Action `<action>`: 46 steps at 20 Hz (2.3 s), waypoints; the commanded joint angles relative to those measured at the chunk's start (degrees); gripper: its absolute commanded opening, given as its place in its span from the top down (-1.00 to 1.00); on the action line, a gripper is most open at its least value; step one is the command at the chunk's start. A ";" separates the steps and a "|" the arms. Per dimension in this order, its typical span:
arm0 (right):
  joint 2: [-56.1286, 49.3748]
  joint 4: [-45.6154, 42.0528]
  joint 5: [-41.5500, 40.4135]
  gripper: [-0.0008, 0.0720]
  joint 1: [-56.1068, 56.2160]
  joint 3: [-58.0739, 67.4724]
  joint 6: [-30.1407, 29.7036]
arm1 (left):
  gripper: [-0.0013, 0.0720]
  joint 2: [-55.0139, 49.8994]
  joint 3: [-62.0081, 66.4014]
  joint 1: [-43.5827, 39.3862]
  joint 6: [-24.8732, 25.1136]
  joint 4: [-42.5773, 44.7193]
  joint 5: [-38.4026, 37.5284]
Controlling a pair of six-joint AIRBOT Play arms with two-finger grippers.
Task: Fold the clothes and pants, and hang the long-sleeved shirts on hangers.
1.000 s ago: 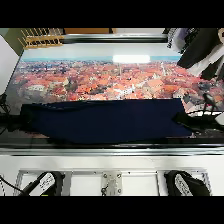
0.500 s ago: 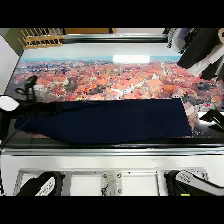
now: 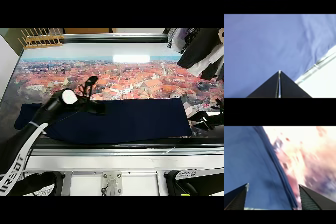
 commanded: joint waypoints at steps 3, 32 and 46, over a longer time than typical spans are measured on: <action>-4.00 4.81 -0.28 -0.89 5.92 0.48 -2.27 | 0.94 -10.05 10.03 -5.97 -0.57 -0.22 -0.20; 23.71 -15.98 15.67 0.96 45.94 25.07 22.73 | 0.94 -40.13 39.15 -16.79 -1.53 -0.22 -1.53; 19.28 -15.91 11.54 0.96 68.96 25.83 33.07 | 0.94 -29.90 43.32 2.69 -1.51 8.41 -13.00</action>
